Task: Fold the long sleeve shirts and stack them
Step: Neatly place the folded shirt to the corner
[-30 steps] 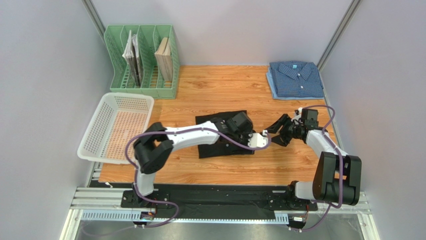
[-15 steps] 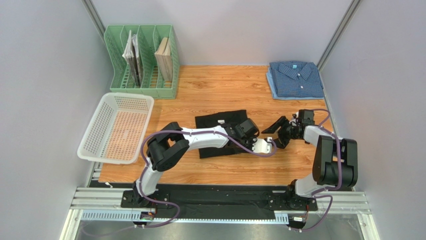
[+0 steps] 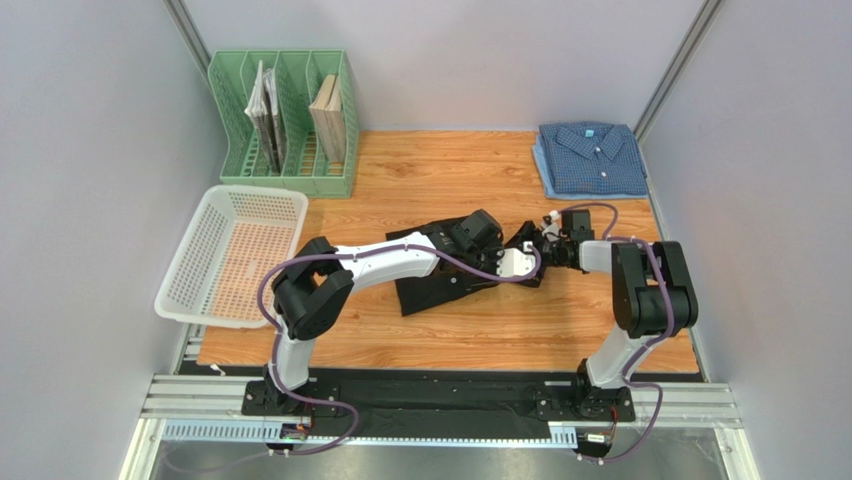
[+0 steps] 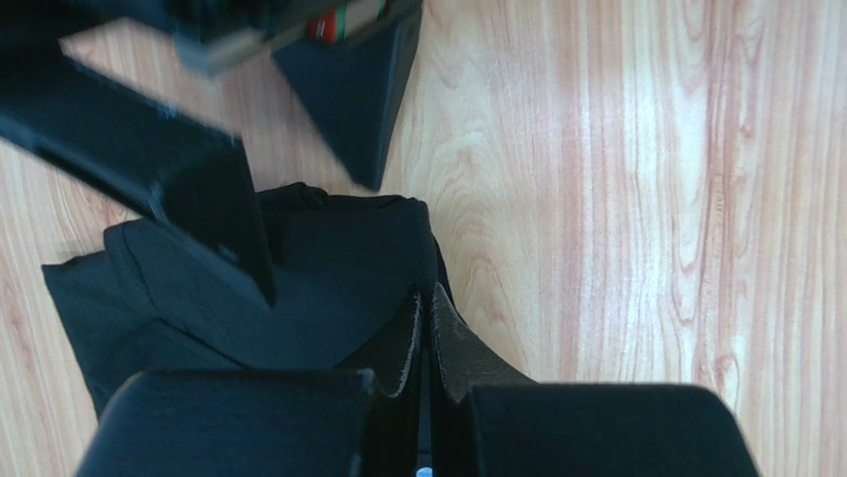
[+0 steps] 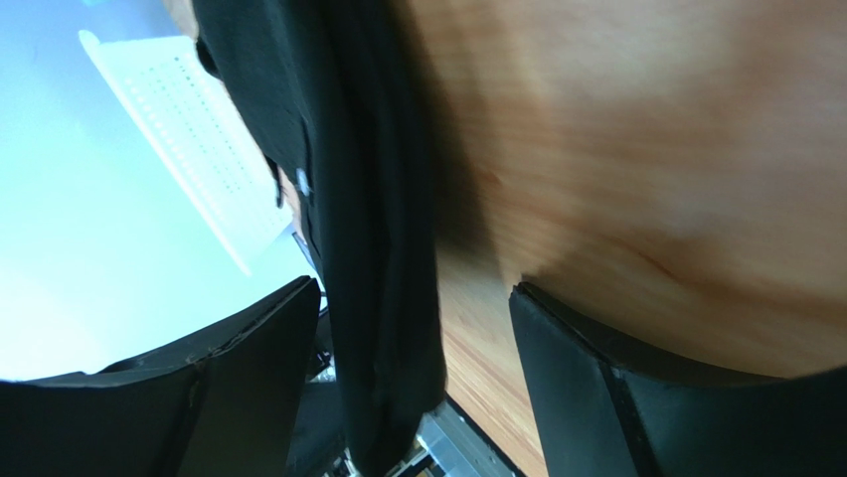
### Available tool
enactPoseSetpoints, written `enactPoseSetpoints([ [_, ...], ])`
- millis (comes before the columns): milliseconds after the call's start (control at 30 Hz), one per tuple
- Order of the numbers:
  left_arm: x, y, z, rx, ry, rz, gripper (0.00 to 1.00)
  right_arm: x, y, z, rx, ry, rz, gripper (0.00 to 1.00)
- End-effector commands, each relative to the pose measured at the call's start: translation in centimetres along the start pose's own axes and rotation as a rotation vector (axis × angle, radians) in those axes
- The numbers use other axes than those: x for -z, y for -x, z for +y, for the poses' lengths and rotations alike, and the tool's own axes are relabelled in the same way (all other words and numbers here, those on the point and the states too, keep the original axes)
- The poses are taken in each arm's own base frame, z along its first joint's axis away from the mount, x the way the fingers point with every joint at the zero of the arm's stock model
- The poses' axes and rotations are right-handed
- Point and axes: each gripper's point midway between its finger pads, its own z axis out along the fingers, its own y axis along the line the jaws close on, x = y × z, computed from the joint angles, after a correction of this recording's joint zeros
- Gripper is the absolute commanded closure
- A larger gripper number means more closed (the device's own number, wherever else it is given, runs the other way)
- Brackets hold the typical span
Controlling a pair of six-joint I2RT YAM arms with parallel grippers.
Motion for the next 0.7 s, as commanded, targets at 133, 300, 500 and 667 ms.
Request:
enactPoseSetpoints([
  [133, 2.5, 2.9, 0.4, 0.021, -0.002, -0.11, 1.0, -5.0, 1.2, 2.0, 0.021, 0.049, 0.019, 0.28],
  [300, 2.8, 2.5, 0.6, 0.035, -0.004, -0.106, 1.0, -6.8, 2.5, 2.0, 0.0, 0.031, 0.008, 0.42],
  [500, 4.9, 2.4, 0.8, 0.146, -0.036, -0.13, 0.65, -5.8, 4.4, 5.0, 0.064, 0.05, -0.062, 1.0],
  [667, 10.1, 1.9, -1.5, 0.242, -0.123, -0.148, 0.01, -3.2, 7.4, 7.3, 0.311, -0.095, -0.102, 1.0],
])
